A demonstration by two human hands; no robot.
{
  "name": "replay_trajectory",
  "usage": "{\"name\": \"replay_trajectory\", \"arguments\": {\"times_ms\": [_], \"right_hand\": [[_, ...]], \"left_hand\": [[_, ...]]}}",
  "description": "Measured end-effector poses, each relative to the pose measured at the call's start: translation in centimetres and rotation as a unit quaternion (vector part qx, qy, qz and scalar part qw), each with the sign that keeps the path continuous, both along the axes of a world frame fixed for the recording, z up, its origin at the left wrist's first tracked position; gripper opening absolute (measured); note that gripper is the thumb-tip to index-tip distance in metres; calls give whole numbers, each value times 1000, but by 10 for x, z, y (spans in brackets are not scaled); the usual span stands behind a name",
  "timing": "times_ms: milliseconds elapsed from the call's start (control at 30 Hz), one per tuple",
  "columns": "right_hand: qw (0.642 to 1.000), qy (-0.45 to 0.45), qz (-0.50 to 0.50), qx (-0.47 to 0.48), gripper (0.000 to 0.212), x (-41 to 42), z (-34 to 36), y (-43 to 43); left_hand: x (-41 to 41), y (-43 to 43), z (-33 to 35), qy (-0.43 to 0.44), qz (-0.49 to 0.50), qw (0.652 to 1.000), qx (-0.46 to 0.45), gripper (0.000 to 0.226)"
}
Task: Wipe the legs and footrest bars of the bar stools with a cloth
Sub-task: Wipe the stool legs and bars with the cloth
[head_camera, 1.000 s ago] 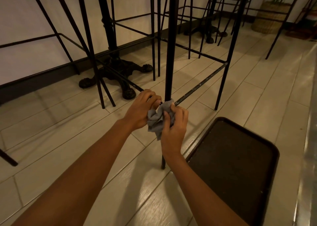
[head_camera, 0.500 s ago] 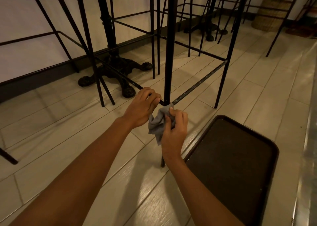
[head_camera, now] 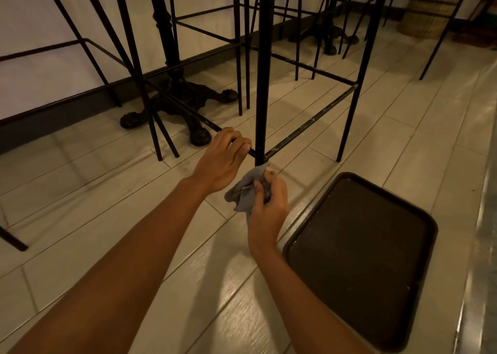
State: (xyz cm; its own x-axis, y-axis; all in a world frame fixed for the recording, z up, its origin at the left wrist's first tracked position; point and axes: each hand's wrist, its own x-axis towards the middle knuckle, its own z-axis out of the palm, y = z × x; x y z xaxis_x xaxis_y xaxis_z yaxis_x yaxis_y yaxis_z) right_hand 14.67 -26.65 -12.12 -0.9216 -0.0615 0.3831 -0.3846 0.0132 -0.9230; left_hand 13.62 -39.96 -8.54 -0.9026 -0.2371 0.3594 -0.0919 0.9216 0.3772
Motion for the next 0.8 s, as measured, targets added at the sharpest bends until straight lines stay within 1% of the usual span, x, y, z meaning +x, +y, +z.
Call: {"name": "replay_trajectory", "arguments": {"times_ms": [100,333,433,533,633,733,800], "right_hand": [[999,-34,-1,0,31,3,-3,0],[996,-91,4,7,33,5,-5,9],[995,-96,9,3,35,6,-3,11],[997,-74,3,11,40,7,1,7],[998,-59,6,20,39,7,0,4],[997,-69,7,31,40,7,-8,6],[995,-87,8,40,39,9,-15,9]], "left_hand": [[-1,2,-1,1,7,1000,17,29],[0,6,0,-12,12,999,48,27],[0,7,1,-18,14,998,58,27],[0,8,2,-17,12,997,76,27],[1,10,3,-5,8,995,99,25],[2,14,3,6,13,992,127,26],[1,14,2,3,13,992,127,28]]}}
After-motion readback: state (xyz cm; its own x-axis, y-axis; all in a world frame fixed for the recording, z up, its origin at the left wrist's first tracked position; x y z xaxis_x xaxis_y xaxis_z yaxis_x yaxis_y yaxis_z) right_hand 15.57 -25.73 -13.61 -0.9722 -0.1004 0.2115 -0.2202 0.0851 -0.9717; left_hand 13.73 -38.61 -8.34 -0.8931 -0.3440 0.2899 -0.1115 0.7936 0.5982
